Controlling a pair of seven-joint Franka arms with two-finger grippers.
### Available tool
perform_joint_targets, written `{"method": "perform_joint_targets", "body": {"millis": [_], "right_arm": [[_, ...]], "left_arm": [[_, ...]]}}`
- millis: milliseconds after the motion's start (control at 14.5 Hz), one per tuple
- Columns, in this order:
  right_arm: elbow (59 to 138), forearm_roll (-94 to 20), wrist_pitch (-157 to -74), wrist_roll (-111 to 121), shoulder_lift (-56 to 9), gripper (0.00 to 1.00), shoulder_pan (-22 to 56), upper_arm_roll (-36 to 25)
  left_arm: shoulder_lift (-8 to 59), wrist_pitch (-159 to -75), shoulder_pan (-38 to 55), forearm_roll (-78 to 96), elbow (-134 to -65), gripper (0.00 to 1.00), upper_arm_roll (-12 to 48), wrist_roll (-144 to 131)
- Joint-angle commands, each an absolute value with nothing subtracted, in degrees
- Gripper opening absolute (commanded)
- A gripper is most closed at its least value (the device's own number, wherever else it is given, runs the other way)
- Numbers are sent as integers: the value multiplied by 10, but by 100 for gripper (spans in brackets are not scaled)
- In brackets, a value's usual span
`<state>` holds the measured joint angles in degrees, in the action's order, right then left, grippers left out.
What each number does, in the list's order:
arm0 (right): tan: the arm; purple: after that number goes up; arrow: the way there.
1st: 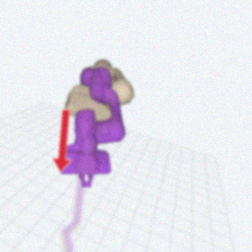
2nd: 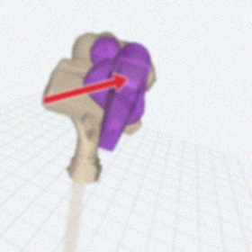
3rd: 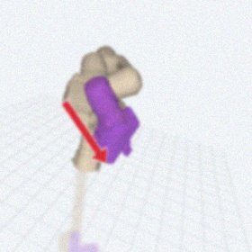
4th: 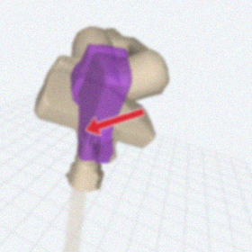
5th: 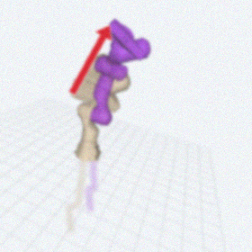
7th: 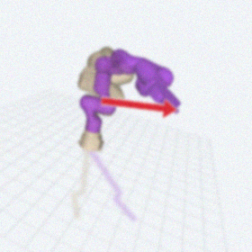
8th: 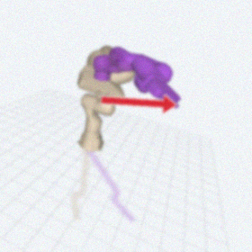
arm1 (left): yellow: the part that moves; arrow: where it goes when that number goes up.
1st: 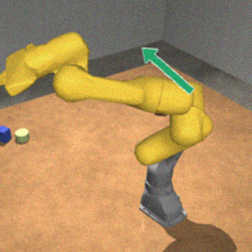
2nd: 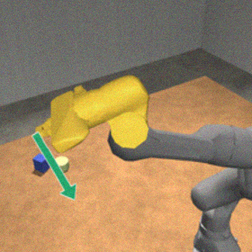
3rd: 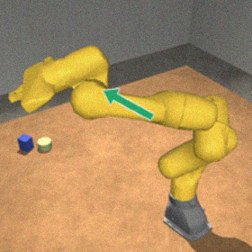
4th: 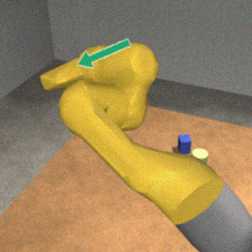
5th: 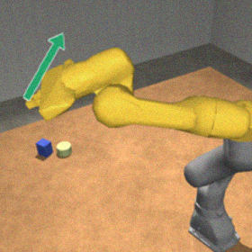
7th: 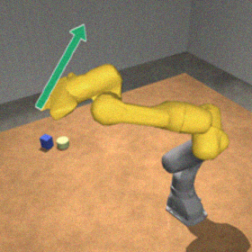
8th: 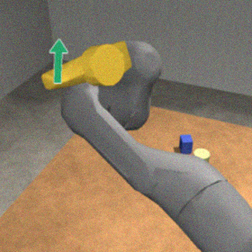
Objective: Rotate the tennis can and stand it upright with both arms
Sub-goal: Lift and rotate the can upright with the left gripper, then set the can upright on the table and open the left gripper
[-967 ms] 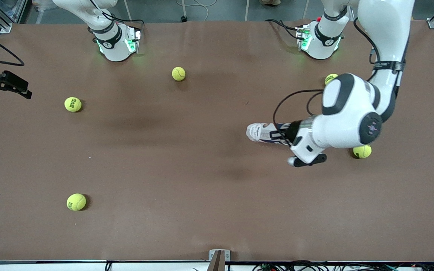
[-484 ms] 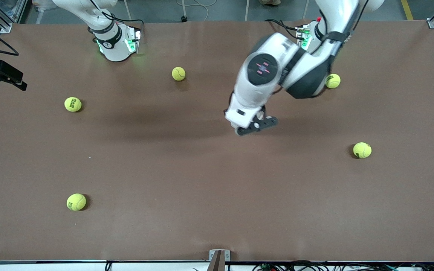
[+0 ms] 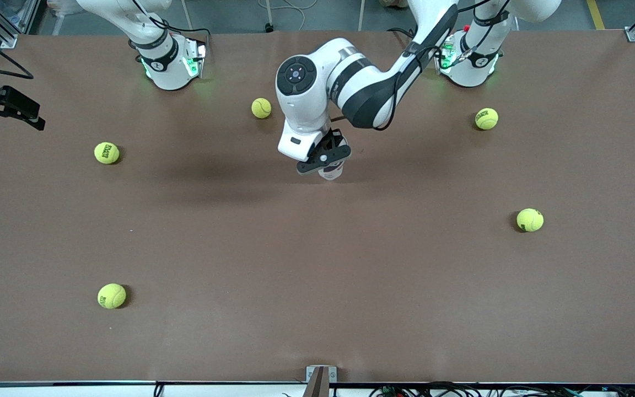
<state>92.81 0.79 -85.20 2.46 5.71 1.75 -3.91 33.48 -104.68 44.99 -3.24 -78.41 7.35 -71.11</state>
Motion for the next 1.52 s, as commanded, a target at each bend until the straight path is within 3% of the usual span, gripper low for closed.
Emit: {"method": "perform_joint_targets", "body": {"millis": [0, 346, 622, 829, 1037, 1451], "right_arm": [[944, 4, -853, 29, 72, 100, 19, -40], [944, -19, -853, 49, 71, 100, 8, -45], [945, -19, -850, 49, 72, 100, 8, -44], [945, -19, -847, 49, 72, 100, 11, -43], [945, -18, -846, 50, 73, 100, 9, -42], [944, -14, -847, 50, 73, 100, 10, -42]], "left_arm": [[358, -1055, 457, -42, -765, 2, 68, -726], [366, -1062, 457, -41, -765, 15, 69, -732], [365, -1062, 457, -40, -765, 36, 69, -739], [352, -1060, 454, -40, -765, 79, 69, -738], [330, -1055, 450, -40, -765, 96, 69, -736], [274, -1016, 429, -43, -766, 100, 69, -719]]}}
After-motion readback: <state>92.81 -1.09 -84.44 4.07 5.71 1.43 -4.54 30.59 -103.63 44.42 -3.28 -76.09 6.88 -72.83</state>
